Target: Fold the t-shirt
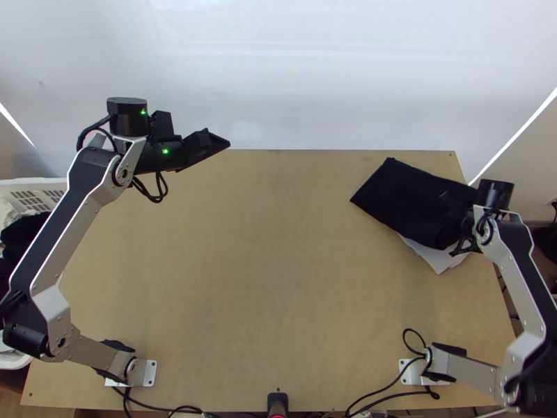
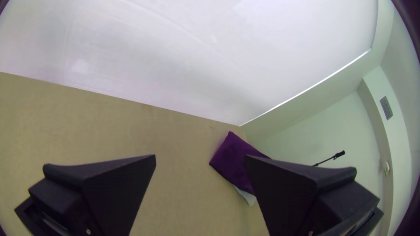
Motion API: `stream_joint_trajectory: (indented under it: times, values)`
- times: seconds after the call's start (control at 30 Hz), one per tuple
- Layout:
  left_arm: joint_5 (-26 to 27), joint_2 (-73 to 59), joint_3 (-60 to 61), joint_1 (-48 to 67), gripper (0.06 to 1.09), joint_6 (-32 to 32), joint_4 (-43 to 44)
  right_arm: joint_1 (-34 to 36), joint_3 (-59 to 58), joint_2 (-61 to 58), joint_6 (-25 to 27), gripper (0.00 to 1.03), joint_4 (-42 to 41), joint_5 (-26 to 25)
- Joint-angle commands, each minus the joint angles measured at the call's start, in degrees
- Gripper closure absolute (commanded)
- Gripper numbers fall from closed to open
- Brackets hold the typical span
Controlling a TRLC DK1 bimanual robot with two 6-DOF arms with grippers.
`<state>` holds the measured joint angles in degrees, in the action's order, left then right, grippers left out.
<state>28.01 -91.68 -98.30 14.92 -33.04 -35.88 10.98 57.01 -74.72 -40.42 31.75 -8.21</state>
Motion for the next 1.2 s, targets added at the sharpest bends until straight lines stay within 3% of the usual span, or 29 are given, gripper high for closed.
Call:
stream_joint_trajectory:
  times: [0.0,0.2,0.37,0.6,0.77,0.93,1.17]
  values:
    - [0.29,-0.43,-0.58,-0.5,0.1,-0.01,0.37,2.9,-0.15,-8.34,0.52,1.0,-0.37,-2.6]
    - [1.52,-0.52,-1.01,-1.91,0.1,0.17,0.37,3.34,-2.43,-10.27,3.95,1.0,-5.29,-6.21]
    - [1.96,-0.69,-1.1,-2.26,0.1,0.25,0.37,4.49,-2.17,-9.74,7.64,0.57,-6.52,-11.57]
    - [2.84,-1.66,-2.16,-2.61,0.1,0.25,0.9,5.1,-1.38,-5.97,15.02,0.07,-3.18,-27.74]
    - [3.19,-2.45,-2.68,-2.79,0.1,-0.01,1.86,6.51,-0.41,3.17,15.11,0.05,-2.66,-28.97]
    - [3.28,-3.16,-3.3,-2.7,0.1,-0.1,2.13,5.54,0.2,10.91,18.98,0.05,-12.5,-28.97]
    - [3.28,-3.07,-3.21,-2.7,0.1,-0.19,2.13,3.08,0.47,10.21,21.97,0.04,-16.63,-28.97]
